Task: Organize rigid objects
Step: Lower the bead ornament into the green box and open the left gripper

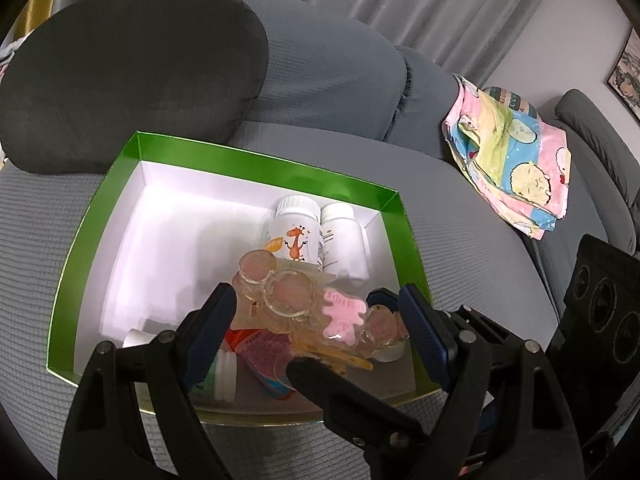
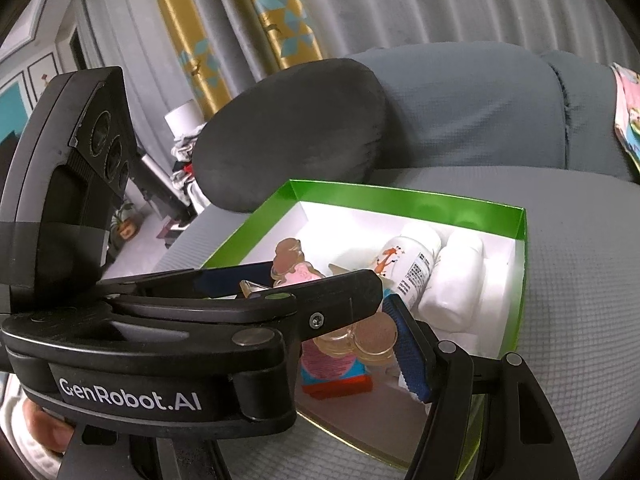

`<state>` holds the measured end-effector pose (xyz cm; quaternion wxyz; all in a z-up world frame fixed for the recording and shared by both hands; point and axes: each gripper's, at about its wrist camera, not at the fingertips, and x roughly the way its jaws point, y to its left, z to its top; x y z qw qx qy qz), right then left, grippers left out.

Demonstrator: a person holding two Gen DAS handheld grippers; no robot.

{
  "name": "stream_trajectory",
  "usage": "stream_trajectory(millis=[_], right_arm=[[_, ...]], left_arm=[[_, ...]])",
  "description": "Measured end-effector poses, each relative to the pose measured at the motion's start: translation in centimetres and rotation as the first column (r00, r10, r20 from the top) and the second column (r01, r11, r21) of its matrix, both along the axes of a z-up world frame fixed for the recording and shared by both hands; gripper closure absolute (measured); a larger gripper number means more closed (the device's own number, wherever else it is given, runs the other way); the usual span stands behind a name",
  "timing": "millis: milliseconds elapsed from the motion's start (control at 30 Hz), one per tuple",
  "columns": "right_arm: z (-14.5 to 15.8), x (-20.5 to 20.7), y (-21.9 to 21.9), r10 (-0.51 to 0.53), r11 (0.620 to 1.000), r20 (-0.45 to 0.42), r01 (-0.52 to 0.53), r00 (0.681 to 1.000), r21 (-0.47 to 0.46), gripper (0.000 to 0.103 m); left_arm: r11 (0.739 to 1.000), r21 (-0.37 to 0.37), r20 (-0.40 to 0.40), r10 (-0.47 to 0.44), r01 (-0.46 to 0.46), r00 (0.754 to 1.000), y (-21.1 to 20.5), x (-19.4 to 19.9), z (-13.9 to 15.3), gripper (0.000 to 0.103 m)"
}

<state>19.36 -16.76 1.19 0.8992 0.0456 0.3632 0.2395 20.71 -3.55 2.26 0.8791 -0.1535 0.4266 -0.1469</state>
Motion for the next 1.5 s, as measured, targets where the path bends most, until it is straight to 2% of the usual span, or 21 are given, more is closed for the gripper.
stream_trajectory(millis=[467,1500], right_arm=[[-1.0,1.4,0.4,-0.001,1.0,-0.034,0.0,0.999,-0.012,0.034],[-1.4,2.3,0.8,0.0,1.0,-0.07,-0.001,0.998,-0.012,0.034]], left_arm=[[1.0,-0.011,-0.043,-0.002,0.001,0.999,0.5,1.1,-1.0,0.021],[1.0,0.015,-0.063,0.012,-0.011,0.998,0.9,2.4,-1.1,0.021]])
